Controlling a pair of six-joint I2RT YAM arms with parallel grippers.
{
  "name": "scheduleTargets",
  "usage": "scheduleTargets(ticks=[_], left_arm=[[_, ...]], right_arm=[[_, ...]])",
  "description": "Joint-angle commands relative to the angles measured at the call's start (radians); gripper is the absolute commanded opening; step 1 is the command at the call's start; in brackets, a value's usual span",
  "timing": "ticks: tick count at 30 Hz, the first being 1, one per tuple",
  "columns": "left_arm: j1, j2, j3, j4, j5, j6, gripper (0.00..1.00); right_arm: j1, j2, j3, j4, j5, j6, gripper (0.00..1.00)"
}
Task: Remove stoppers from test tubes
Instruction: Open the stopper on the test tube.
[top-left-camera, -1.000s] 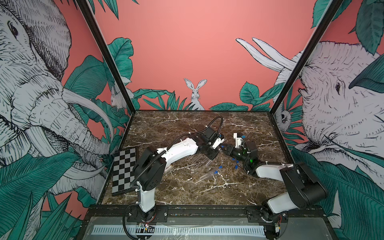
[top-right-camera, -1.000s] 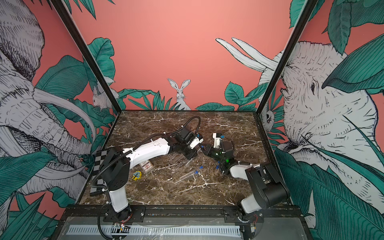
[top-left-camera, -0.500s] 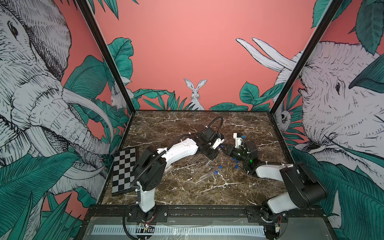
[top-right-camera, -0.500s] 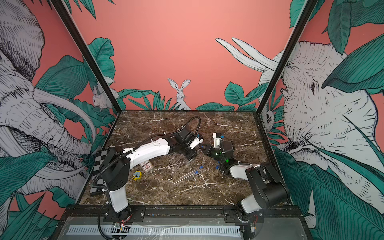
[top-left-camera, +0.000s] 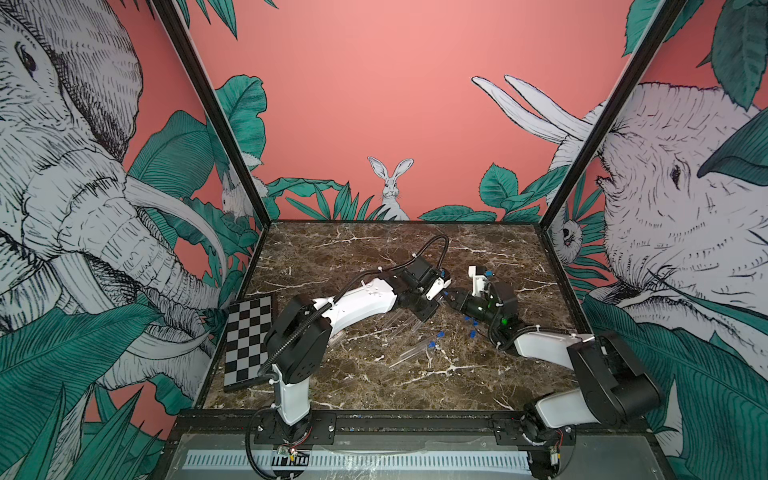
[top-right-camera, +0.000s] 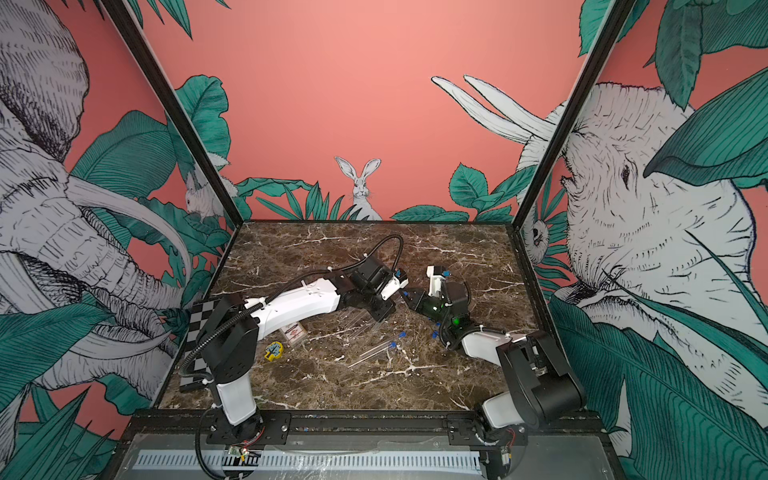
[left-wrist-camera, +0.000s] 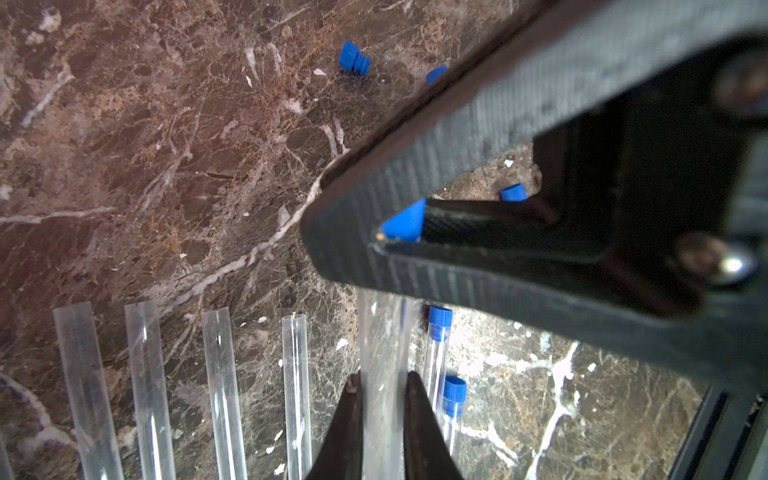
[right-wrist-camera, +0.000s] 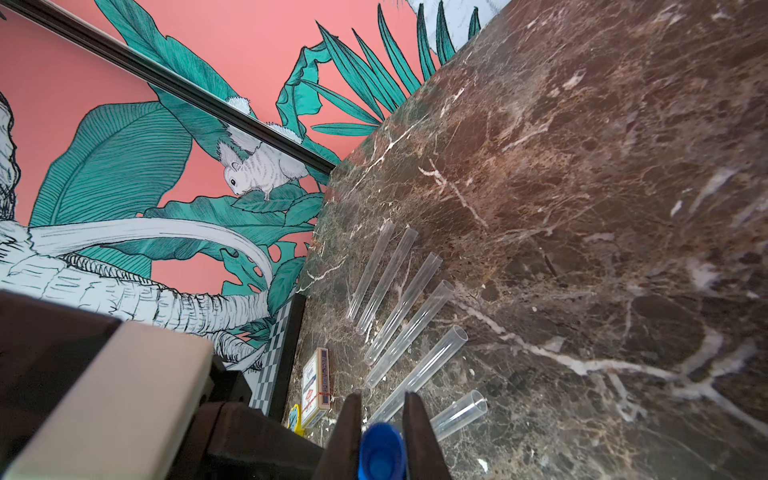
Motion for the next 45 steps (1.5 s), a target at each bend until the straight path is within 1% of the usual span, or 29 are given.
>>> scheduleTargets(ticks=[1,6,13,17,19,23,25,34,38,42,45], left_arm=[[0.006,-0.024,-0.04,-0.129,-0.073,0.017,0.0],[0.006,-0.027,-0.05,-0.135,-0.091,0.025,0.0],[0.006,-0.028,-0.051,-0.143,-0.101,0.03,0.0],[0.006,-0.03,-0.051,-0.156,-0.125,0.039,0.0],[0.005,-0.033,-0.054,-0.159,-0.13,0.04,0.0],[0.006,-0.035,-0.055,-0.162,-0.135,0.045,0.0],[0.006,-0.033,-0.055,-0.165,-0.136,0.045,0.0],[0.006,-0.039,-0.061,-0.16,-0.14,0.049,0.0],[0.005,-0.041,-0.063,-0.162,-0.145,0.055,0.0],[0.005,-0.04,-0.07,-0.163,-0.15,0.061,0.0],[0.005,-0.039,-0.071,-0.165,-0.155,0.063,0.0]], right_arm=[[-0.024,-0.056,0.059,0.004,0.049,-0.021,0.09],[-0.027,-0.11,0.066,-0.096,0.077,-0.086,0.08],[-0.04,-0.126,0.059,-0.067,0.067,-0.061,0.09],[-0.045,-0.128,0.056,-0.069,0.063,-0.053,0.09],[-0.048,-0.135,0.06,-0.09,0.067,-0.062,0.09],[-0.051,-0.16,0.075,-0.192,0.088,-0.106,0.09],[-0.053,-0.176,0.074,-0.207,0.103,-0.114,0.09],[-0.068,-0.181,0.067,-0.153,0.092,-0.064,0.1],[-0.069,-0.182,0.071,-0.163,0.099,-0.068,0.1],[-0.068,-0.191,0.09,-0.218,0.104,-0.103,0.1],[-0.072,-0.2,0.081,-0.207,0.111,-0.1,0.1]])
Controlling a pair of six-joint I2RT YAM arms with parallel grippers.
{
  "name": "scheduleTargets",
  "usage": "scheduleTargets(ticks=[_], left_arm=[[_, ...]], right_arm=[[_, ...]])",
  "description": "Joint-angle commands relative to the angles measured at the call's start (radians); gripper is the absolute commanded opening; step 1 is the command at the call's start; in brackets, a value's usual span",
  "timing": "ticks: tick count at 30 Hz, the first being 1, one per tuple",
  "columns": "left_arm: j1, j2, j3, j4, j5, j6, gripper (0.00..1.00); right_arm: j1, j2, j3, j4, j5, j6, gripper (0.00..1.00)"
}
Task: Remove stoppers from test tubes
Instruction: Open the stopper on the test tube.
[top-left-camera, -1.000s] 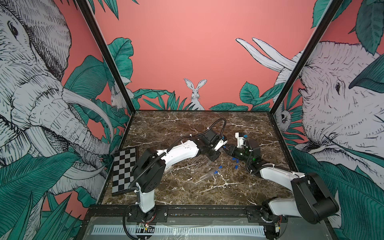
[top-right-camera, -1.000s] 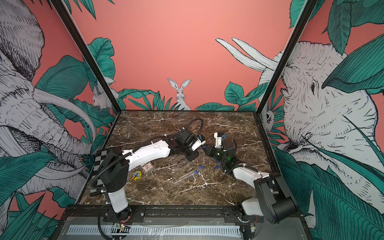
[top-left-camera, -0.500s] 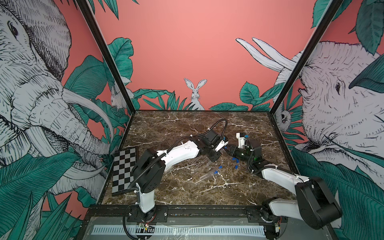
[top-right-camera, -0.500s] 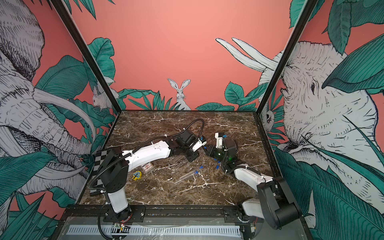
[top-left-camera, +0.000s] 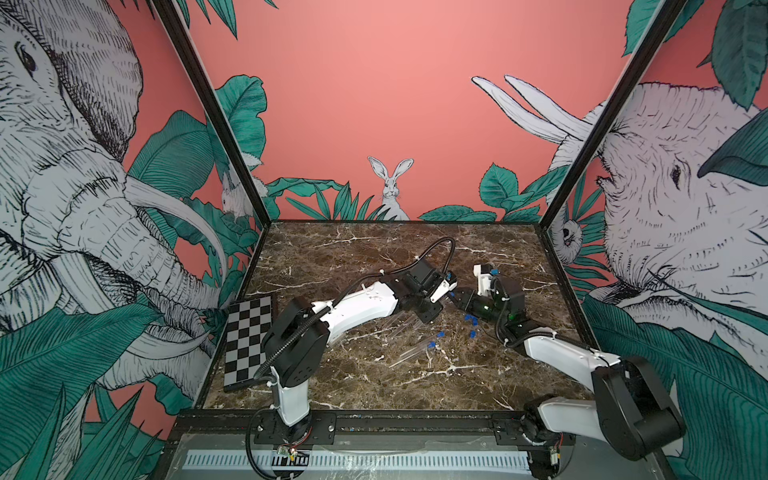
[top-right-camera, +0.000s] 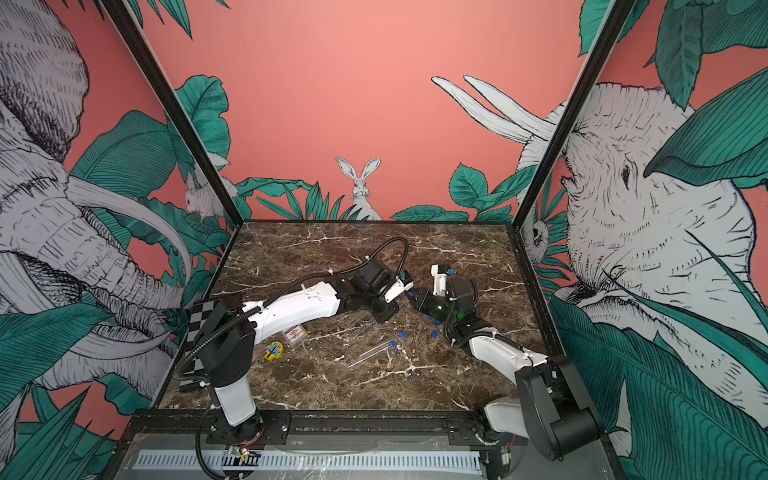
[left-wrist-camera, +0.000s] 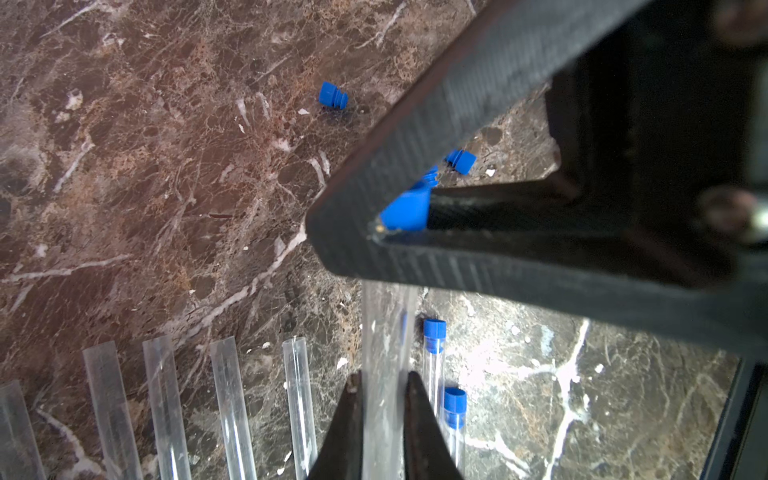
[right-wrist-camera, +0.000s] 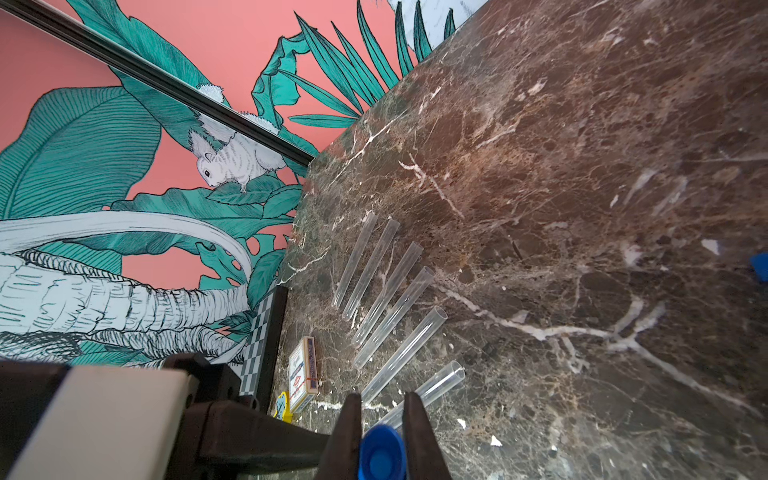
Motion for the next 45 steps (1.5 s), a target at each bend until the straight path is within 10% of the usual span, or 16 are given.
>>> scheduleTargets(ticks=[1,45], left_arm=[[0.033,-0.018,-0.053,-0.2,-0.126,-0.012,0.0],[0.031,-0.035,-0.07,-0.187,-0.13,0.0,0.0]], right_arm=[[-0.045,-0.049,0.037,0.088,0.091,-0.006,0.1],[-0.058,-0.073,0.071,-0.121,0.151,-0.073,0.12]])
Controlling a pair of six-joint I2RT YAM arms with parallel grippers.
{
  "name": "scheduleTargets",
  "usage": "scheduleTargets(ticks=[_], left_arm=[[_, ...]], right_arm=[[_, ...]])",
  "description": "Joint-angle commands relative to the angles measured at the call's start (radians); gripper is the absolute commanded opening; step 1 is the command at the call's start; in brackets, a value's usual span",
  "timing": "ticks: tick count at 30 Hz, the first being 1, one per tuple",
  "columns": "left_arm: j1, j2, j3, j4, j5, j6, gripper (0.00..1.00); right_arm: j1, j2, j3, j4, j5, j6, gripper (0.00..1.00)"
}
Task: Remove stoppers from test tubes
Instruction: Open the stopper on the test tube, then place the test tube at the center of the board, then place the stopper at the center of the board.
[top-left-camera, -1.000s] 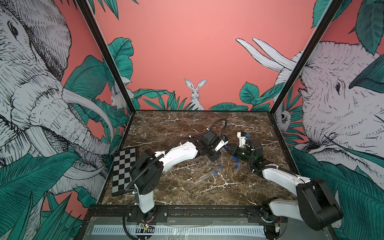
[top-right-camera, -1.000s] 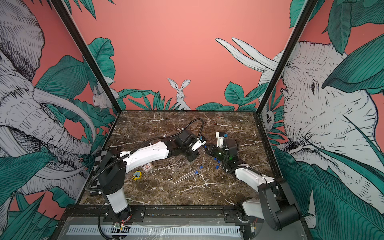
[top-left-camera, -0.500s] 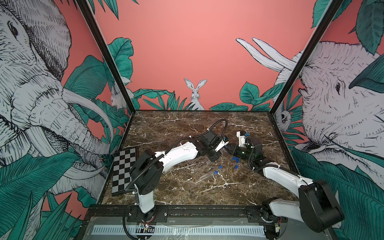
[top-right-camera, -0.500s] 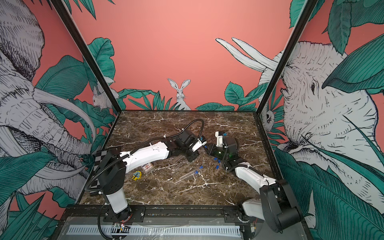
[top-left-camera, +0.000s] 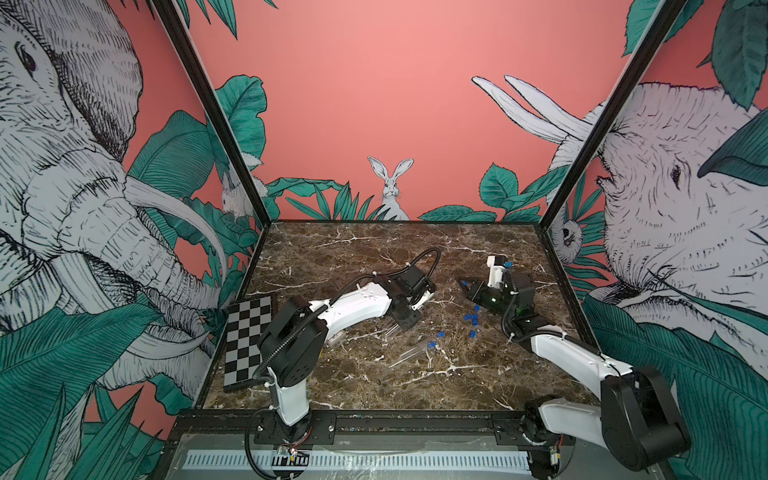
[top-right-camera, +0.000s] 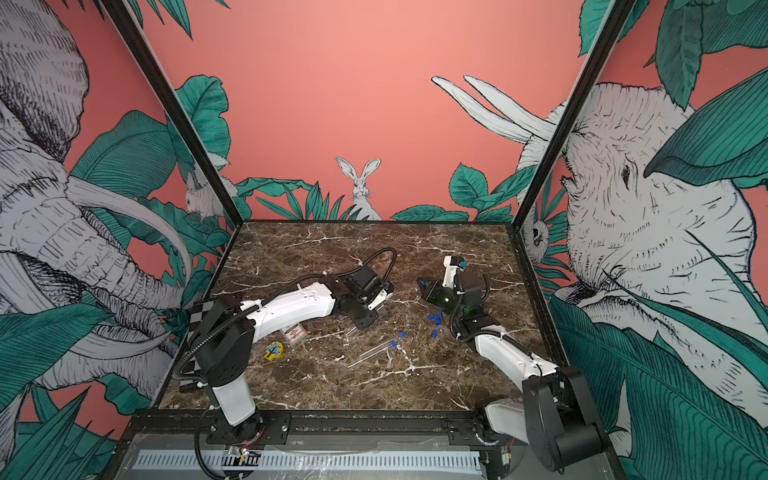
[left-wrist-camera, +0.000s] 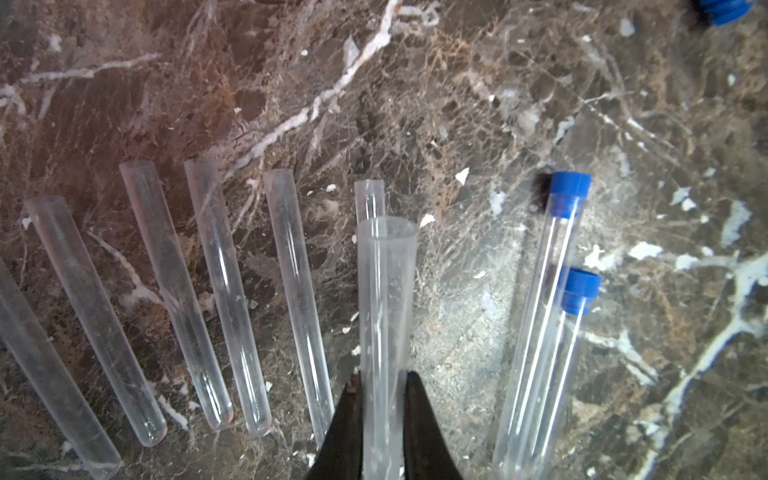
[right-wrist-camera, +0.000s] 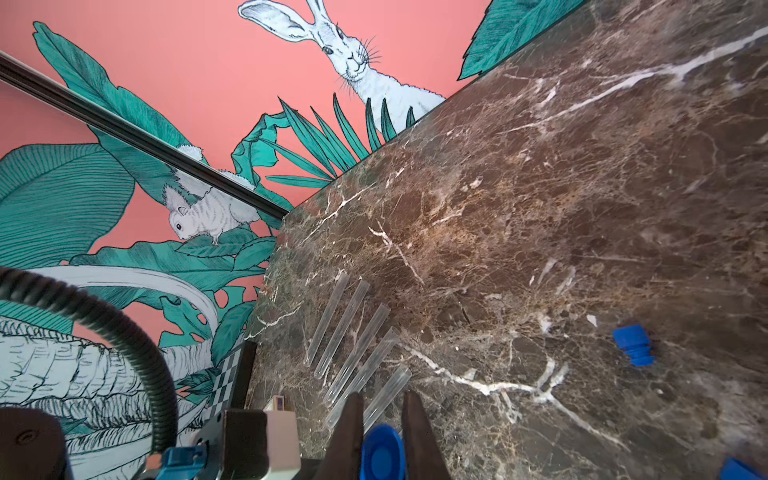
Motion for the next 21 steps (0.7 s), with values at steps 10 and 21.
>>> scheduleTargets(ticks=[10,21], left_arm=[[-0.024,0.091,0.07,-0.039,0.067,-0.037,0.01],[-0.046,0.182,0.111,-0.081,0.021,-0.028,0.05]], right_arm=[[-0.067,-0.047,0.006,-0.34,0.098,-0.102,0.11],[-0.101,-0.054,-0.036,-0.382,0.127,-0.097,0.11]])
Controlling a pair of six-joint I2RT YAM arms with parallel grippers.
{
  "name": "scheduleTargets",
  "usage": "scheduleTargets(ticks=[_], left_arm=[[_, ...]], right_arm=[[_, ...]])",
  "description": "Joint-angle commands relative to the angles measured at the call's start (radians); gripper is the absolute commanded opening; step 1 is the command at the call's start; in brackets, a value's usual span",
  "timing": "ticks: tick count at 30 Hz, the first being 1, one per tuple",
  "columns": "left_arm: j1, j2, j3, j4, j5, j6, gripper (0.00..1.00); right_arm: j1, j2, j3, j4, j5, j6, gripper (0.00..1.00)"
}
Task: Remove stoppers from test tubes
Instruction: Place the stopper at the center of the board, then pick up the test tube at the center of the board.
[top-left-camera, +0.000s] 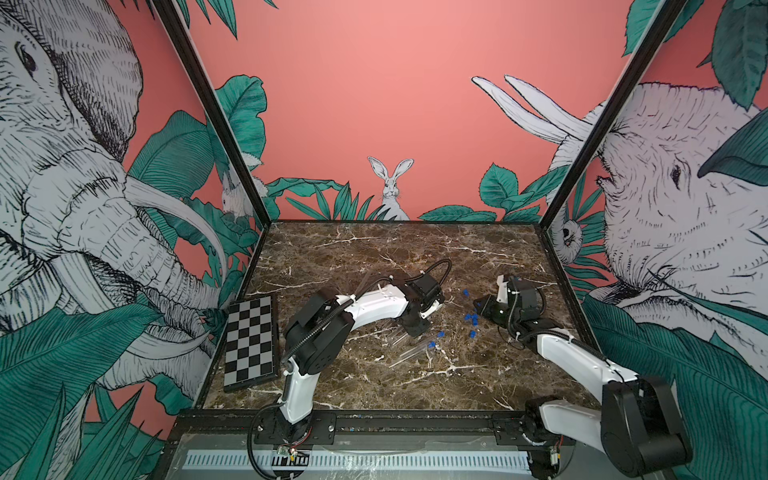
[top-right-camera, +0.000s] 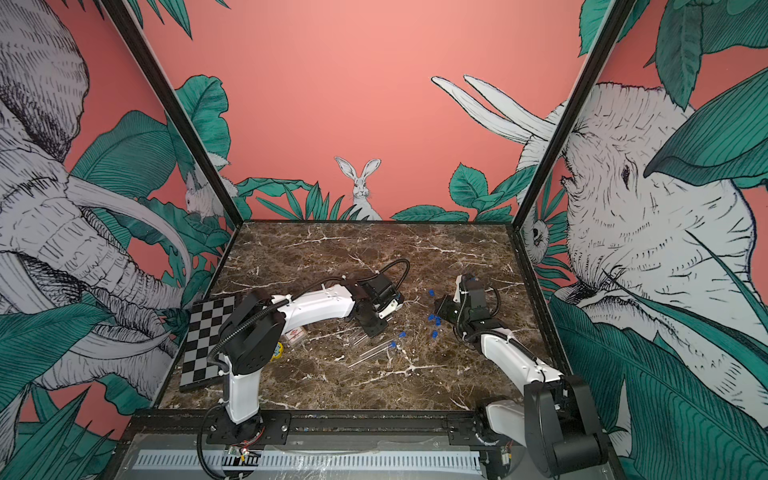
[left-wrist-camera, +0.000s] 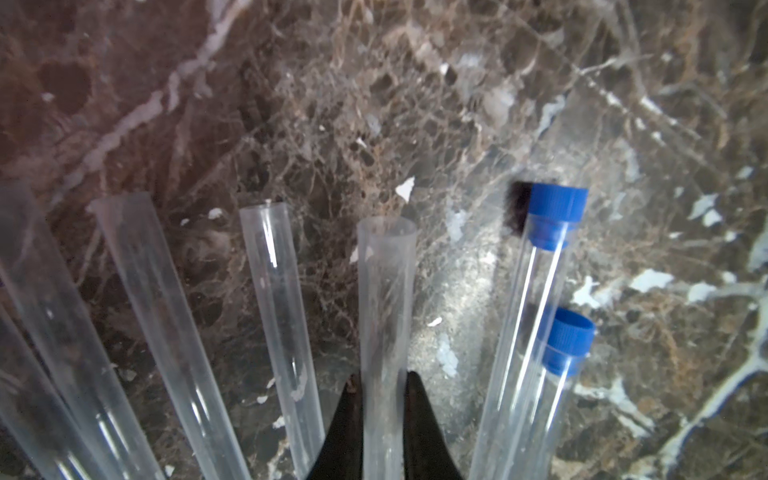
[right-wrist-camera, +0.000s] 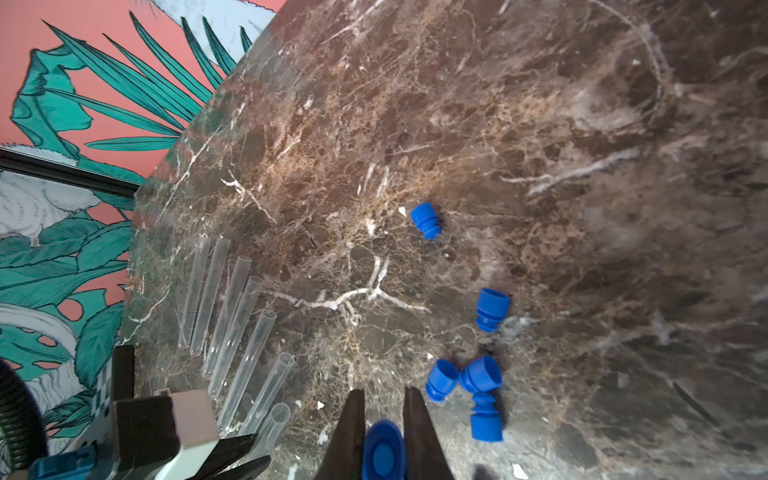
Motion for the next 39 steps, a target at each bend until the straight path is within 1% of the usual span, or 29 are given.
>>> scheduleTargets(ticks=[1,7,12,16,18,26,29,31,35,39], left_arm=[[-0.004,0.012,0.026,-0.045,-0.026,-0.003,0.05],[-0.005,0.02,0.015,-0.03,-0.018,-0.011,0.08],[-0.005,0.018,0.015,-0.023,-0.011,-0.01,0.16],[-0.005,0.006,0.013,-0.021,-0.004,-0.011,0.27],[-0.005,-0.002,0.008,-0.018,-0.004,-0.012,0.3],[-0.005,-0.023,-0.001,-0.014,-0.007,-0.006,0.32],[-0.004,-0.038,-0.003,-0.017,-0.018,-0.004,0.34],[-0.005,-0.05,-0.003,-0.023,-0.02,0.0,0.36],[-0.005,-0.078,-0.005,-0.029,-0.006,-0.004,0.42],[-0.008,-0.113,-0.015,-0.021,0.011,-0.009,0.44]], right_arm=[[-0.013,-0.021,-0.012,-0.016,0.032,-0.005,0.12],[-0.029,-0.015,-0.05,-0.011,0.044,0.012,0.11],[-0.04,0.02,-0.064,-0.003,0.088,0.028,0.11],[-0.044,0.072,-0.061,0.032,0.088,0.041,0.11],[-0.045,0.092,-0.065,0.05,0.093,0.049,0.11],[-0.045,0.151,-0.114,0.108,0.116,0.077,0.12],[-0.044,0.158,-0.12,0.117,0.123,0.073,0.14],[-0.045,0.163,-0.121,0.118,0.121,0.071,0.18],[-0.044,0.158,-0.124,0.115,0.12,0.072,0.31],[-0.045,0.126,-0.125,0.088,0.137,0.067,0.39]])
